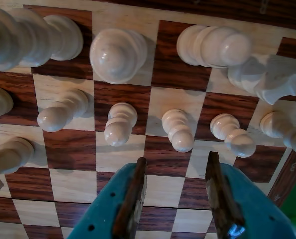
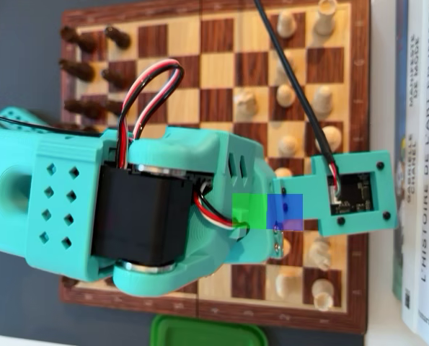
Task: Play chess
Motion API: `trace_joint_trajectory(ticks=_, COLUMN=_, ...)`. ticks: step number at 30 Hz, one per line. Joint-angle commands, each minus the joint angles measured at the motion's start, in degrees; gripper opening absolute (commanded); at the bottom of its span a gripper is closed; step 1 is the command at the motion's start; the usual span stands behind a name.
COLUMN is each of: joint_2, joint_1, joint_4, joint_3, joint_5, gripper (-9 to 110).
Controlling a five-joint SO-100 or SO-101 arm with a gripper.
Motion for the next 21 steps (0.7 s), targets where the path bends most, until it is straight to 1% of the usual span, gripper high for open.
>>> trace_joint_trajectory(ticks=1, joint_2=0.5, joint_1=1.0, joint_4=0.2, joint_3=-2.6, joint_5=-0.1, gripper=18)
trace_joint_trajectory(ticks=21, joint_2=0.4, joint_1=1.2, joint_4=-0.2, joint_3=-2.3, joint_5=0.3, gripper=18)
